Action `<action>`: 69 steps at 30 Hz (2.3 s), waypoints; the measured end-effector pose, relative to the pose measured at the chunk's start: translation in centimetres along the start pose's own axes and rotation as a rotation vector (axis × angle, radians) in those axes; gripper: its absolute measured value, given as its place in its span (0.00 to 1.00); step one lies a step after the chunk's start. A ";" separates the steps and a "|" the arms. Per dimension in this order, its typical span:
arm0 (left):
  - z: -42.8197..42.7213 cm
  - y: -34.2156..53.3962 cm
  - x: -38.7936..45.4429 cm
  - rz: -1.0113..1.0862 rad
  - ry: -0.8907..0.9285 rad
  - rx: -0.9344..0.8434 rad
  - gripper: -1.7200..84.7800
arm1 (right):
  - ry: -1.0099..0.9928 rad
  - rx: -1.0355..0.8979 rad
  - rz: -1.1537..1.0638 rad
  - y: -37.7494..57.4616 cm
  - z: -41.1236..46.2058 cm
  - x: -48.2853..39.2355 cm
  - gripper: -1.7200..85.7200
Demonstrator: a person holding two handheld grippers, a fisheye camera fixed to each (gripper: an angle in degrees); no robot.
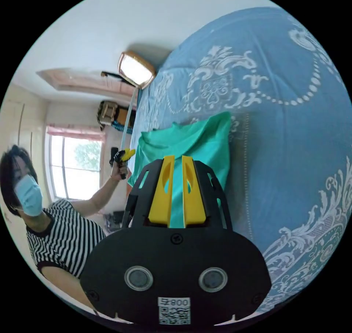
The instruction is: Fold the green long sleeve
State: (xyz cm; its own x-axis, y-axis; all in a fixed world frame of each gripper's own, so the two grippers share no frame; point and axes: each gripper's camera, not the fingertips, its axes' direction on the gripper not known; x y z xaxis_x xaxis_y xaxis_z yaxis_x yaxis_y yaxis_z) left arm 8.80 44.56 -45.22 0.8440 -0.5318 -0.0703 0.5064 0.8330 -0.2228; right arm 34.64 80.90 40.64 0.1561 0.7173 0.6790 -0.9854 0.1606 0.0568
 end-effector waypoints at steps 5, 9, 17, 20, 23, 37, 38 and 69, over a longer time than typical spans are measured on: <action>5.5 1.0 -1.6 -0.065 0.067 -0.108 0.13 | 0.061 -0.124 -0.080 0.1 5.9 -3.5 0.08; 7.3 0.7 -2.9 -0.101 0.064 -0.086 0.13 | 0.009 -0.072 -0.003 0.2 6.7 -2.3 0.08; 8.3 -0.1 -5.6 -0.161 0.088 -0.064 0.07 | -0.100 0.060 0.155 0.3 5.9 1.0 0.08; 8.4 -0.1 -6.0 -0.164 0.085 -0.058 0.04 | -0.109 0.075 0.182 0.0 6.1 1.6 0.08; 8.5 -0.2 -6.2 -0.156 0.078 -0.064 0.04 | -0.104 0.077 0.195 -0.4 6.4 1.8 0.06; 5.7 -1.9 -4.6 -0.062 0.130 0.008 0.03 | -0.154 0.178 0.126 -1.4 4.4 -0.2 0.02; 5.6 -2.3 -4.8 -0.064 0.129 0.017 0.03 | -0.154 0.183 0.130 -1.7 4.4 -0.2 0.02; -3.3 -0.8 -6.5 -0.132 -0.276 0.190 0.02 | 0.021 0.176 0.208 1.4 3.4 0.8 0.02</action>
State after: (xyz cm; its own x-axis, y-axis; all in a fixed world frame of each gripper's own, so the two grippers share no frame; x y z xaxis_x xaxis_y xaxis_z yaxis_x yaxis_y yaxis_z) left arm 2.28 46.84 -47.75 0.7723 -0.5968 0.2178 0.6158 0.7875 -0.0258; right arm 33.17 79.39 43.72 -0.0514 0.7366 0.6744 -0.9929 -0.1104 0.0449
